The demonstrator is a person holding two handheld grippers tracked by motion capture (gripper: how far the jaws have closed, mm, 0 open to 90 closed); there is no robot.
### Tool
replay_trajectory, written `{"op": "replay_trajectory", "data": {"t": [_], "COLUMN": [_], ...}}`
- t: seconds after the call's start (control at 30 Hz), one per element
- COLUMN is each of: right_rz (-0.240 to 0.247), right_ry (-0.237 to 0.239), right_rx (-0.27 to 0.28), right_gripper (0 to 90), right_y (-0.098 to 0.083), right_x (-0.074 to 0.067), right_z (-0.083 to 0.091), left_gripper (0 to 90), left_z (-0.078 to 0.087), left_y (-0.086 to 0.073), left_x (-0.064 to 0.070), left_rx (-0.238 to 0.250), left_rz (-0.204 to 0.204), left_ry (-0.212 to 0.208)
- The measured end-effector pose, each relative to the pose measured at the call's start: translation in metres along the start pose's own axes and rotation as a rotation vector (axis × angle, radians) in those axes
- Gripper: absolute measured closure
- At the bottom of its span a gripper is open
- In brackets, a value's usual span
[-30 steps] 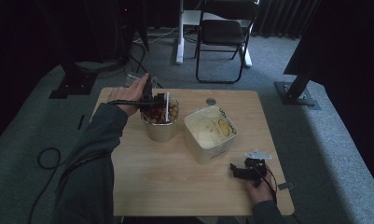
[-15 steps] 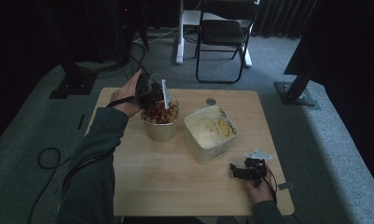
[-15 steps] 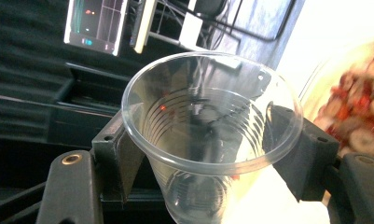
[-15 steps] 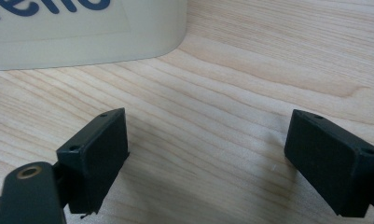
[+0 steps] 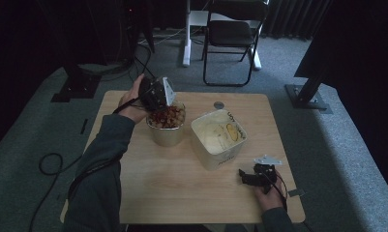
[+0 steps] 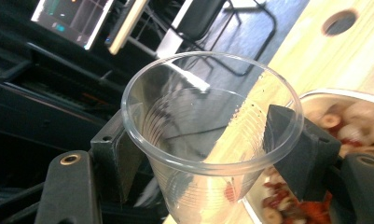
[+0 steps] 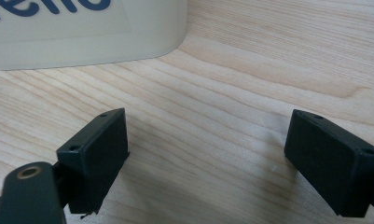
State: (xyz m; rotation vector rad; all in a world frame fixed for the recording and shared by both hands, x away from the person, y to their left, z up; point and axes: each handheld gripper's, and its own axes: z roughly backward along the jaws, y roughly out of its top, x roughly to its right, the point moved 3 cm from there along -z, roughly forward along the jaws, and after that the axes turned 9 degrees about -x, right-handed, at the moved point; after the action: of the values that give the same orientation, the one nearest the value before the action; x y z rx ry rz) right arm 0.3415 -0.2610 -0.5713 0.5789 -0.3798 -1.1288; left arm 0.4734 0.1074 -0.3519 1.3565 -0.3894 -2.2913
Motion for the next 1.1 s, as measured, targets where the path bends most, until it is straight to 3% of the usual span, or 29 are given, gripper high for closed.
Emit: {"op": "replay_trajectory", "data": {"t": [0.13,0.23,0.3,0.53,0.83,0.9,0.93,0.97,1.1], "right_rz": [-0.003,-0.004,-0.004,-0.004,-0.003,-0.002,-0.002,-0.002,-0.003], "right_ry": [0.001,0.002,0.002,0.002,0.002,0.001,0.001,0.001,0.002], "right_rx": [-0.002,-0.002,-0.002,-0.002,-0.001,-0.001,-0.001,-0.001,-0.001], "right_gripper": [13.0,13.0,13.0,13.0,13.0,12.9,12.9,13.0,13.0], "right_y": [0.000,0.000,0.000,0.000,0.000,0.000,0.000,0.000,0.000], "right_x": [0.000,0.000,0.000,0.000,0.000,0.000,0.000,0.000,0.000], "right_z": [0.000,0.000,0.000,0.000,0.000,0.000,0.000,0.000,0.000], "left_gripper": [30.3,30.2,30.3,30.2,30.2,30.2,30.3,30.3,30.3], "left_z": [-0.001,-0.001,0.001,0.002,0.012,0.014,0.014,0.016,0.020], "left_y": [0.001,0.002,0.004,0.010,0.027,0.031,0.031,0.035,0.041], "left_x": [0.006,0.009,0.011,0.015,0.025,0.028,0.028,0.032,0.037], "left_rx": [-0.005,0.013,0.035,0.053,0.125,0.141,0.141,0.153,0.173], "left_rz": [-0.014,0.018,0.058,0.082,0.170,0.190,0.190,0.193,0.216], "left_ry": [-0.017,-0.049,-0.094,-0.129,-0.301,-0.365,-0.365,-0.415,-0.480]}}
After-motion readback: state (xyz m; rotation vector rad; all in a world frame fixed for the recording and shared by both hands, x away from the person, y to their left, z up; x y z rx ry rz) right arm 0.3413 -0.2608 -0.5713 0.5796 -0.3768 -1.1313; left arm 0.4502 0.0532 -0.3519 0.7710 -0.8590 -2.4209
